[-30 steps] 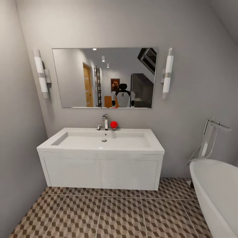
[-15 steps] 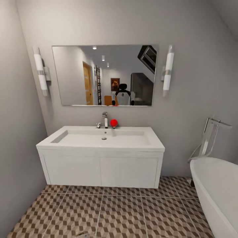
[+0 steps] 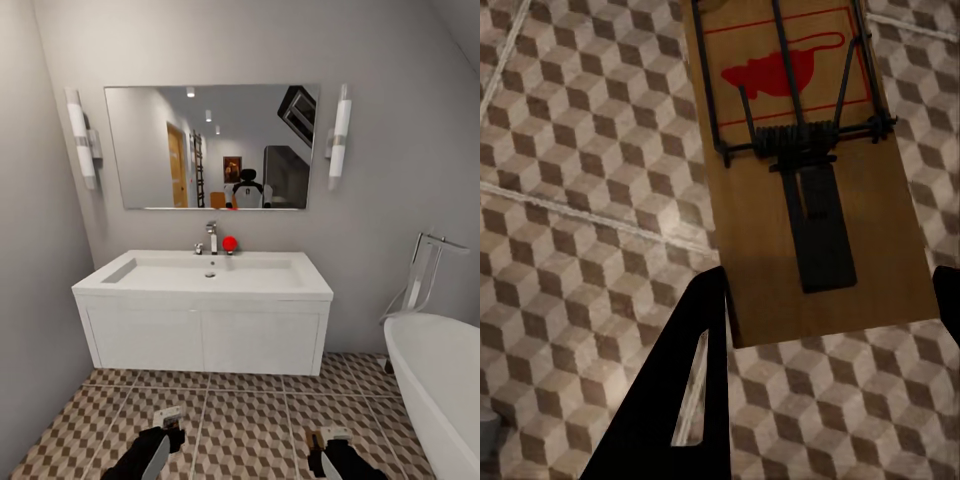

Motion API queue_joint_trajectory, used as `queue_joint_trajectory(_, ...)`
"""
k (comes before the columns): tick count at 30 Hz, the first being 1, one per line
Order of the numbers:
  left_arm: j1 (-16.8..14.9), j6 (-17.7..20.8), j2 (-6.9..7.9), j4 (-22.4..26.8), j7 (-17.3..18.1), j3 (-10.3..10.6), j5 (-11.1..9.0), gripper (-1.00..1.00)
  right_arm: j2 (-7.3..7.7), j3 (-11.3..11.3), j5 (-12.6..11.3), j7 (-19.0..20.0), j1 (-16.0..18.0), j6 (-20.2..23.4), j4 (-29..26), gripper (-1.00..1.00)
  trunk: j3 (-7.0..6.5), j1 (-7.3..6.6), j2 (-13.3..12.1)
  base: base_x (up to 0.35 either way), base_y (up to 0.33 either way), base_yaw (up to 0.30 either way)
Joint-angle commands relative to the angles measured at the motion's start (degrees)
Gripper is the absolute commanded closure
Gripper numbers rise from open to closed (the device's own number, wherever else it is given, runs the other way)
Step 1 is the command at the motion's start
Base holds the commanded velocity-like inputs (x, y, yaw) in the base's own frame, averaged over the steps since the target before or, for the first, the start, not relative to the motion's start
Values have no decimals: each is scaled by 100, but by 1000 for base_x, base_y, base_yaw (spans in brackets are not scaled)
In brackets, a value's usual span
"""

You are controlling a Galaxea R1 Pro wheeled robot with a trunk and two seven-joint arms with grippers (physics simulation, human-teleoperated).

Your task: Take the four mousetraps from the cabinet in the bathroom and place them on the bathroom floor. Make sure all four end up on the same floor surface, and ensure that at least two of them are either under or directly next to the same bathroom sink.

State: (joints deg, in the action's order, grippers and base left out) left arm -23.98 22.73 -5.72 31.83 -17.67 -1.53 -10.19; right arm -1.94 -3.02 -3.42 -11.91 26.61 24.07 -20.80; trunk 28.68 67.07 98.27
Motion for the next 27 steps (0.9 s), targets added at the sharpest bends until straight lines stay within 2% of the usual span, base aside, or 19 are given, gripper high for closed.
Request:
queue_joint_trajectory(1, -1, 64, -1, 74, -26, -14, -45, 100, 2, -32, -37, -48, 2, 59, -49, 100, 25, 22, 45, 0, 0, 0)
queue_joint_trajectory(4, -2, 157, 19, 243, -26, -14, 24, 100, 1, -34, -42, -58, 2, 126, -153, 100, 79, 88, 165, 0, 0, 0)
queue_joint_trajectory(13, -2, 161, 33, 320, -19, -20, 221, 100, -9, -40, -65, -50, 2, 152, -202, 100, 241, 286, 526, 0, 0, 0)
queue_joint_trajectory(27, -2, 153, 44, 315, -17, -23, 246, 100, 5, -40, -54, -48, 2, 149, -205, 100, 492, 593, 1088, 0, 0, 0)
